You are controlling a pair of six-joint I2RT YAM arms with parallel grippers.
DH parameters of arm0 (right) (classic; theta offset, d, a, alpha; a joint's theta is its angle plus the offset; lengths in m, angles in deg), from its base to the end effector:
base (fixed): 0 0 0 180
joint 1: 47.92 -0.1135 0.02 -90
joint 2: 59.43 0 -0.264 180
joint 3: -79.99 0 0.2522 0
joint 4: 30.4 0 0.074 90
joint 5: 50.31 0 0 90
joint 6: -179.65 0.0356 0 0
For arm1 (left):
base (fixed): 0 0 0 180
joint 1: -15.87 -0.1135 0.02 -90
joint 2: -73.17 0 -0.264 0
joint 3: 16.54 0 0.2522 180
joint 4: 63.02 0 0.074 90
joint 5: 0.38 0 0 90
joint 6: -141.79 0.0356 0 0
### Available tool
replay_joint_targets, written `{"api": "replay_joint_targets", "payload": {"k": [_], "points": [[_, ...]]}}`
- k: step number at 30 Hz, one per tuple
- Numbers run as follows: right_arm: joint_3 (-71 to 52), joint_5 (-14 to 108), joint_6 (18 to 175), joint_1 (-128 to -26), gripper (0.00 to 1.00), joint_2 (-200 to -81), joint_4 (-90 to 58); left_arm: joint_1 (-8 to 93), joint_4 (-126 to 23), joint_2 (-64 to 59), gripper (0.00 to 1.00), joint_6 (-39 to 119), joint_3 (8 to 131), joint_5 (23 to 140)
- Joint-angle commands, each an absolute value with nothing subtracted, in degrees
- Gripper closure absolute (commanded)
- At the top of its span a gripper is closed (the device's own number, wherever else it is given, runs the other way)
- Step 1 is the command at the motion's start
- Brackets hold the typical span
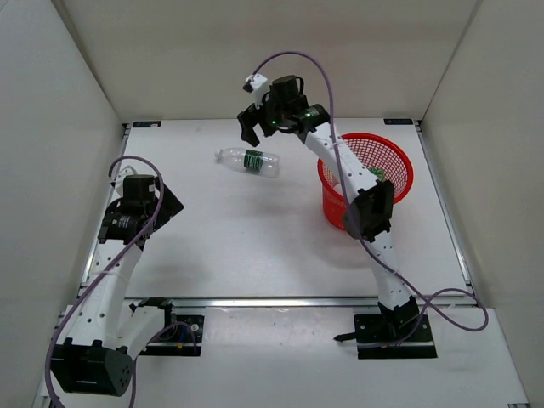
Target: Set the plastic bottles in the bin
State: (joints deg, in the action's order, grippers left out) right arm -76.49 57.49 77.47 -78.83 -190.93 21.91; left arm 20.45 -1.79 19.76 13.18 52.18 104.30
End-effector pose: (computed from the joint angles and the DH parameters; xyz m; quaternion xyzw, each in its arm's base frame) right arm 0.4400 0.2761 0.3682 -0.3847 0.7554 0.2140 0.4854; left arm 0.1815 -0.0055 0.3142 -0.3149 0.8651 -0.0269 0.3896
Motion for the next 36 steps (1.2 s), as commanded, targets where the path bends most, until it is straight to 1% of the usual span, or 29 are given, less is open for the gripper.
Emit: {"api": "replay_joint_targets", "payload": {"k": [1,3,5,6,8,10,14,17,20,26,28,32,33,35,36], "points": [[-82.6,62.3,74.6,-78.9,0.01,-195.9,24.5,19.6,2.9,21.0,0.01,14.1,51.4,104.8],[-77.3,65.1,75.7,-78.2,0.01,-196.5,21.7,19.7,4.1,21.0,0.01,14.1,51.9,105.3],[-75.6,66.6,76.6,-77.4,0.01,-198.0,18.5,19.7,4.2,21.0,0.01,14.3,51.9,104.9],[-75.6,68.0,77.9,-76.3,0.00,-199.5,16.7,19.6,3.6,21.2,0.01,15.0,51.5,104.7],[-80.3,70.0,80.7,-75.1,0.01,-202.8,15.0,19.7,2.9,22.2,0.02,14.9,51.1,103.2],[-82.7,72.2,81.1,-74.4,0.01,-206.3,13.9,20.7,1.4,23.2,0.01,15.0,50.0,102.5],[-80.5,74.4,82.2,-74.4,0.01,-208.2,8.0,20.7,1.3,24.9,0.01,15.3,49.0,103.3],[-82.4,73.4,80.8,-75.0,0.01,-211.8,8.9,21.1,2.6,24.8,0.01,15.4,49.3,104.0],[-82.6,74.8,81.4,-75.9,0.01,-212.4,9.0,21.1,2.2,24.8,0.02,16.2,48.5,103.9],[-82.2,69.8,78.0,-78.6,0.00,-213.5,13.8,21.0,2.3,25.3,0.01,16.5,47.1,103.9],[-82.3,67.7,77.3,-79.3,0.02,-213.5,14.6,21.4,2.5,25.5,0.01,16.5,47.1,103.7],[-82.1,59.0,75.0,-81.4,0.04,-213.6,15.8,21.5,2.9,26.1,0.01,16.6,47.7,105.2],[-82.1,57.4,74.5,-81.7,0.05,-213.7,16.0,21.7,3.0,26.2,0.01,16.9,47.8,104.9],[-81.8,56.2,74.4,-82.6,0.12,-213.9,17.5,21.3,3.5,26.2,0.02,17.4,47.3,105.5],[-82.0,55.9,74.2,-82.7,0.13,-214.0,17.5,21.8,3.4,26.3,0.02,17.4,47.6,105.9]]}}
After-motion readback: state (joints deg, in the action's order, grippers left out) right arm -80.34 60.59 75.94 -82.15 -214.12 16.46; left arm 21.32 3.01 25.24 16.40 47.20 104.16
